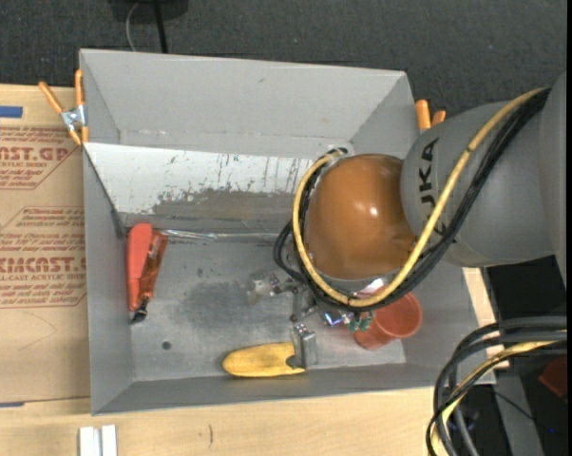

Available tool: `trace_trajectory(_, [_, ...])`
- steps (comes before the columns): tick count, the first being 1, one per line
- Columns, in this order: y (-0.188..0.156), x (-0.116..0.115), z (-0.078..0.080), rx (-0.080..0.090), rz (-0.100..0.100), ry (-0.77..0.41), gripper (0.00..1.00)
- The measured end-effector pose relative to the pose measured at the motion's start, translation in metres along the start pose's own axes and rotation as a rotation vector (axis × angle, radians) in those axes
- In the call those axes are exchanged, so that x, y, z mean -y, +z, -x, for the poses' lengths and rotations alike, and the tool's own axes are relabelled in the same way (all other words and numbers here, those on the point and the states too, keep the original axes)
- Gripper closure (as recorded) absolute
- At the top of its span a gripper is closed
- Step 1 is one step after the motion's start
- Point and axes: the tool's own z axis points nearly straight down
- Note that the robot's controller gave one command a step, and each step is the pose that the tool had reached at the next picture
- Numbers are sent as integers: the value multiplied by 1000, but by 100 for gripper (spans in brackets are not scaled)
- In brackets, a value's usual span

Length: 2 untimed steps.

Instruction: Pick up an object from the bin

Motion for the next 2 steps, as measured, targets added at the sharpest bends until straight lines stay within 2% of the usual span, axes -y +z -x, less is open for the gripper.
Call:
trace_trajectory(1, [29, 2, -2, 7, 1, 106, 0])
trace_trajectory(2, [70, 5, -9, 0, 2, -68, 100])
